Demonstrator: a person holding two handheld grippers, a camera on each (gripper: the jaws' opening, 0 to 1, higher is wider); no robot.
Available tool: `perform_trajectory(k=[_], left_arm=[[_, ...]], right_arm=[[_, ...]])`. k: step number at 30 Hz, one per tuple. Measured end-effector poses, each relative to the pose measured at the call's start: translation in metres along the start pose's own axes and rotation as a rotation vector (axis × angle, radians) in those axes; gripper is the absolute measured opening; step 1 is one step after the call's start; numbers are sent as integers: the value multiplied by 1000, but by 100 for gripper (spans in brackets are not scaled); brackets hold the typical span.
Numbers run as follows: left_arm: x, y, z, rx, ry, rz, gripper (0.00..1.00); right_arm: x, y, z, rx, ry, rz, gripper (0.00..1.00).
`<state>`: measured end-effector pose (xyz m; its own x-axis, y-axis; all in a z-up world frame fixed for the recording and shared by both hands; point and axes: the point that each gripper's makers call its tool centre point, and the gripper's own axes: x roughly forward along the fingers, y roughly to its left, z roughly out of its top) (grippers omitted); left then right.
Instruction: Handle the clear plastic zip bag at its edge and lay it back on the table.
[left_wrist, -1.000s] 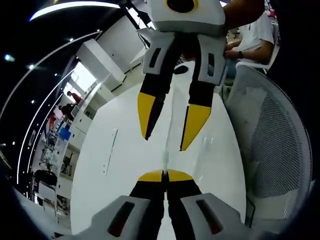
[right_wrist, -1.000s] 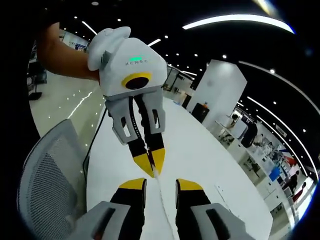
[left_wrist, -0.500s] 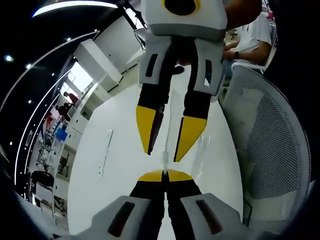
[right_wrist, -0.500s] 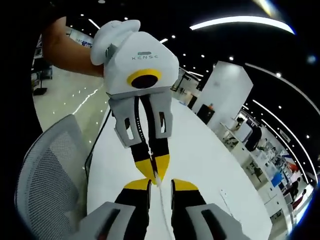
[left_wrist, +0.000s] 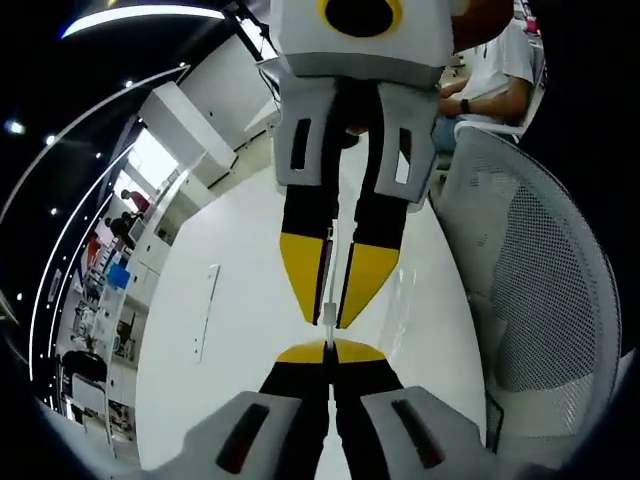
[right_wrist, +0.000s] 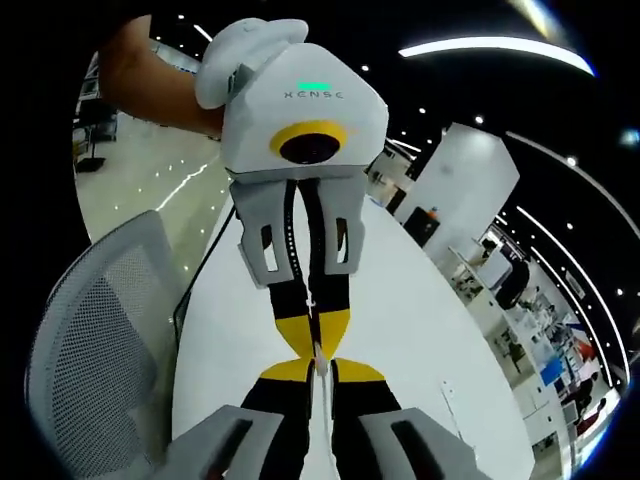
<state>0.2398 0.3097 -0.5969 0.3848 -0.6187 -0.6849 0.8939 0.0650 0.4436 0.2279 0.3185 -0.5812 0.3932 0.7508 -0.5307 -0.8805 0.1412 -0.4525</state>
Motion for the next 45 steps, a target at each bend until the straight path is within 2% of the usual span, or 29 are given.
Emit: perform_trajectory(k=[11, 26, 45], left_arm=[[4, -7, 0, 20, -6, -23, 0], [8, -8, -2, 2, -12, -41, 0], [6, -10, -6, -22, -13, -55, 0]], right_arm=[[3, 8, -6, -29, 28, 18, 1], [4, 9, -11, -78, 62, 18, 0], [4, 13, -13, -58, 68, 30, 0]])
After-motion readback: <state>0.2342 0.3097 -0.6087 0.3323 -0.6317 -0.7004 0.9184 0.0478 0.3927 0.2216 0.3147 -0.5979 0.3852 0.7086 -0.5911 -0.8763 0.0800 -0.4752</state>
